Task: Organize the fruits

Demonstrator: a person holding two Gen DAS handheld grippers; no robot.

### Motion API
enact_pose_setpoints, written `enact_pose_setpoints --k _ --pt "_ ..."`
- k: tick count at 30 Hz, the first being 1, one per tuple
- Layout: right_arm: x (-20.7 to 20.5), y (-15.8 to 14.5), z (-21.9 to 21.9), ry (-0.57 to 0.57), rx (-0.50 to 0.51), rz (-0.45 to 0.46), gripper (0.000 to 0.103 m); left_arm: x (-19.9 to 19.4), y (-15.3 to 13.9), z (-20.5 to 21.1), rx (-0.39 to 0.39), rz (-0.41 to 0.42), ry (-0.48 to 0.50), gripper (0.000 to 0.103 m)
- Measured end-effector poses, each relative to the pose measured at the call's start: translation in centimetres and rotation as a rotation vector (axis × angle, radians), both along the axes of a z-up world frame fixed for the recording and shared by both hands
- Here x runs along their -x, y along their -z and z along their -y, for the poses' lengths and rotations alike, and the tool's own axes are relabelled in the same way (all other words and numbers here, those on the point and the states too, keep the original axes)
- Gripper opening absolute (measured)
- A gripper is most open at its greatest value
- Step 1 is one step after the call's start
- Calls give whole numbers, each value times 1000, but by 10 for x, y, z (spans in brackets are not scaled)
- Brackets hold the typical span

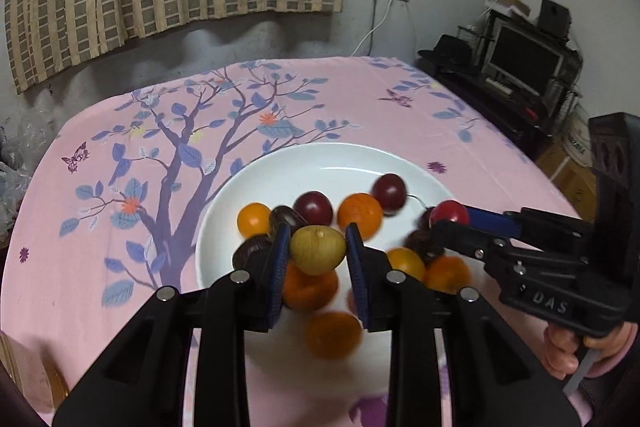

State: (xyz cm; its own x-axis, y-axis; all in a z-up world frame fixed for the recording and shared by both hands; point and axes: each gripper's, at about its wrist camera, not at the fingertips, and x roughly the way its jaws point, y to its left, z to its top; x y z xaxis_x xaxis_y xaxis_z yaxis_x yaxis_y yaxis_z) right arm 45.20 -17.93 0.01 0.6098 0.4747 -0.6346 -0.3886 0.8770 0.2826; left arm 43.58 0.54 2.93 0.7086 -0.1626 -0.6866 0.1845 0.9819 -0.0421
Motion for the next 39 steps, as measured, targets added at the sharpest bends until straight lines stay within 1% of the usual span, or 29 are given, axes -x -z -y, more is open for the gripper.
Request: enact_pose_setpoints --k 3,4,5,6,7,8,9,10,11,14,16,19,22,24,26,28,30,33,39 --pt "-12 8 -3 1 12 -11 33 -16 9 2 -14 -14 -28 28" --pt "-14 10 -2 4 9 -19 39 -17 10 2 -20 -13 -42 34" --pt "-12 10 0 8 3 -25 48 -16 12 1 -30 -8 -56 43" --pt "-8 9 1 16 -4 -28 67 -13 11 0 -47 8 -77 66" --pt "-4 7 3 27 -7 -23 75 -7 8 -1 -64 36 -98 83" --pt "1 2 5 27 -2 -13 78 0 6 -3 -74 59 -113 87" --pt "8 0 6 19 1 -8 86 9 0 -5 -81 84 -122 91" --pt "15 -5 8 8 8 -2 95 16 -4 -6 -81 90 -119 93" --pt "22 -8 10 8 12 1 99 25 -8 -8 -80 91 -116 94" --pt "53 -14 20 8 21 20 99 57 -17 -15 -73 108 -130 98" --pt "73 -14 25 9 38 30 99 79 -17 -20 -61 105 -137 98" --pt "104 -9 33 15 62 42 99 114 -13 -31 -40 78 -154 98" --pt "134 2 36 14 96 49 99 153 -7 -40 -15 86 -151 98" --pt "152 10 33 17 140 55 99 174 -2 -43 -22 107 -156 98" --pt "165 14 29 5 177 69 99 193 9 -44 -45 121 -173 98" --pt "175 14 26 -5 194 88 99 204 17 -42 -61 110 -181 98" --pt "181 14 21 -16 211 104 99 213 24 -38 -72 96 -159 98" --pt "186 12 20 -28 207 112 99 221 31 -33 -102 94 -140 98" --pt "190 13 17 -44 219 110 99 221 36 -35 -94 69 -158 98"
